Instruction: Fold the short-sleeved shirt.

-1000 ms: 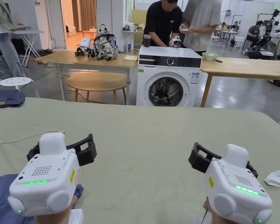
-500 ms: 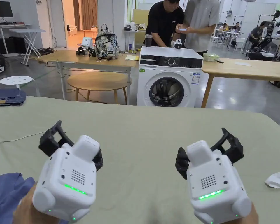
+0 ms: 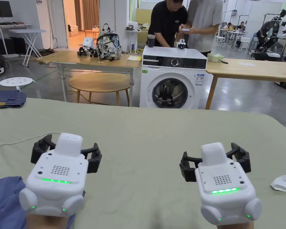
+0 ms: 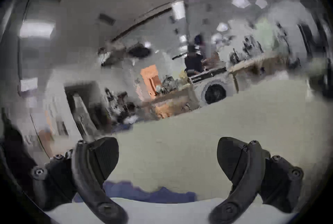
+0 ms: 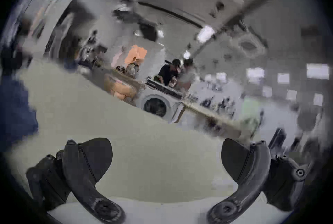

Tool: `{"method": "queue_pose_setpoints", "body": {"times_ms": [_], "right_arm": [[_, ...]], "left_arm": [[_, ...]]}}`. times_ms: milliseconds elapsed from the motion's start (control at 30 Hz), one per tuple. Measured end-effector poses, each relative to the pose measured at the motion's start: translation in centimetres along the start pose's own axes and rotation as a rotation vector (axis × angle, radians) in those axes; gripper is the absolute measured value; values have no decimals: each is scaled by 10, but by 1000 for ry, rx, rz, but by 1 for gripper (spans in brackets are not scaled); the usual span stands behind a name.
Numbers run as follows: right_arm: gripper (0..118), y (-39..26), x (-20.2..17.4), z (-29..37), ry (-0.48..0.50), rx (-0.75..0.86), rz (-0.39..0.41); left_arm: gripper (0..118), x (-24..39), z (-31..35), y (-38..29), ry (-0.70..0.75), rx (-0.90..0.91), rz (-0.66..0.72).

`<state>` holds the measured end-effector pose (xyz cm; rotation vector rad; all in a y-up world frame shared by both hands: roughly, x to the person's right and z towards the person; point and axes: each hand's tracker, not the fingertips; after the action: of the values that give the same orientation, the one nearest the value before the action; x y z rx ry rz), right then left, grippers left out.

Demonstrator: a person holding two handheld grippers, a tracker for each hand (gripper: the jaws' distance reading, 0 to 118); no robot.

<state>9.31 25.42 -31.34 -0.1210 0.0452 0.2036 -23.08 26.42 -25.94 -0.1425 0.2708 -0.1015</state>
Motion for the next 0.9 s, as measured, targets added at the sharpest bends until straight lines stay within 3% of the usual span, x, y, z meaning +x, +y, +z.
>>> {"method": "queue_pose_setpoints", "body": {"times_ms": [67, 133, 233, 400, 567, 733, 767, 833, 867, 900], "right_arm": [[118, -3, 10, -4, 42, -67, -213], [118, -8, 19, -7, 71, -91, -365], [118, -15, 23, -6, 84, -61, -450], [118, -17, 18, -5, 30, -50, -371], [118, -13, 5, -1, -4, -13, -235], [118, -10, -2, 3, -26, 17, -169], [112, -9, -2, 3, -23, 14, -168], [76, -8, -2, 6, -16, 15, -180], [52, -7, -3, 7, -15, 18, -183], [36, -7, -4, 7, -22, 22, -180]], "left_arm": [[110, -15, 1, -2, -32, -9, 221], [110, -24, -10, -12, -59, -5, 368], [110, -28, -10, -14, -69, 11, 402], [110, -12, 0, -3, -79, 81, 250], [110, 1, 2, 4, -73, 98, 147], [110, 6, 3, 0, -59, 121, 68], [110, 8, 3, 0, -26, 119, 47], [109, 6, 8, -1, 6, 130, 46], [104, 6, 10, -1, 12, 137, 51], [98, 5, 13, -1, 13, 147, 62]]}}
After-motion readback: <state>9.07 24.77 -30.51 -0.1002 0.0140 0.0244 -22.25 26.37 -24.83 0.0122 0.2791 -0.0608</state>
